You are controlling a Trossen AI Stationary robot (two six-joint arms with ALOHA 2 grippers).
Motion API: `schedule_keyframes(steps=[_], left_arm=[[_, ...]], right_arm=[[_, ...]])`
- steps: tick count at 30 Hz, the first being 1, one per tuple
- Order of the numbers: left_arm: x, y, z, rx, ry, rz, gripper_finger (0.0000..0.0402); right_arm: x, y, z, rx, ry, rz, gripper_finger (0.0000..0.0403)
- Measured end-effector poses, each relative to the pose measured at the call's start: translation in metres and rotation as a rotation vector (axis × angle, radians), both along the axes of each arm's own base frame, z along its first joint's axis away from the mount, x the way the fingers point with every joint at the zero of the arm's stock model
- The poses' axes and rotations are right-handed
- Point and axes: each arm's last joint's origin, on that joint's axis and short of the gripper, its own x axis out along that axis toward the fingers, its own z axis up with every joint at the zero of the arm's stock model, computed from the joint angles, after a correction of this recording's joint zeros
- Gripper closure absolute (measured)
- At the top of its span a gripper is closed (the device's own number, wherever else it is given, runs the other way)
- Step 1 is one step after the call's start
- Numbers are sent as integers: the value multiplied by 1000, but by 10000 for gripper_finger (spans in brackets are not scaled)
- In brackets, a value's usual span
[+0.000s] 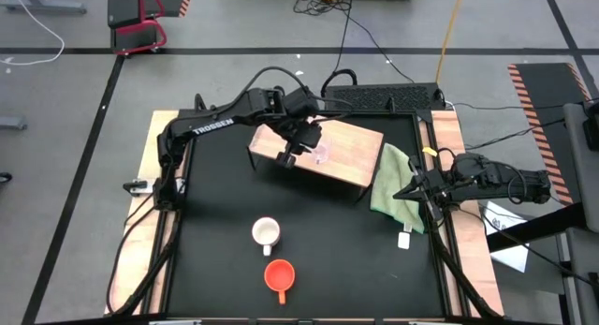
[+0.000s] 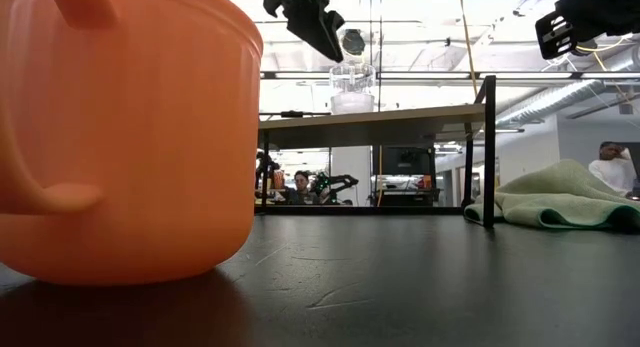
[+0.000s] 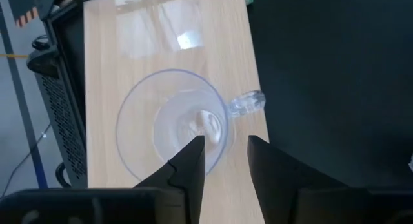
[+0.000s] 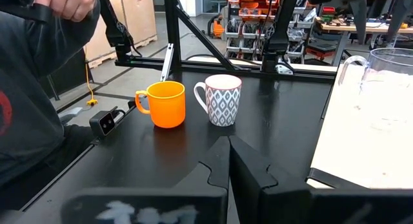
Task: Stack small to large cups/mugs on shelf
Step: Put the transparent mug on the shelf
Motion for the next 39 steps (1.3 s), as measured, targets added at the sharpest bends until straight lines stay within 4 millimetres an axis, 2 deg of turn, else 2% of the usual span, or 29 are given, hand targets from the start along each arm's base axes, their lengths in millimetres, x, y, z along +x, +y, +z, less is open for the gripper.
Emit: schedule_keyframes(steps=[6,16,39], left_arm=[[-1,6,0,8,-3,8,282],[2,20,-11,0,27,34,282],[6,21,-17,-8,39,27,282]], right_arm=[[0,0,0,0,0,0,403],[0,0,0,0,0,0,403],[0,0,0,0,0,0,403]])
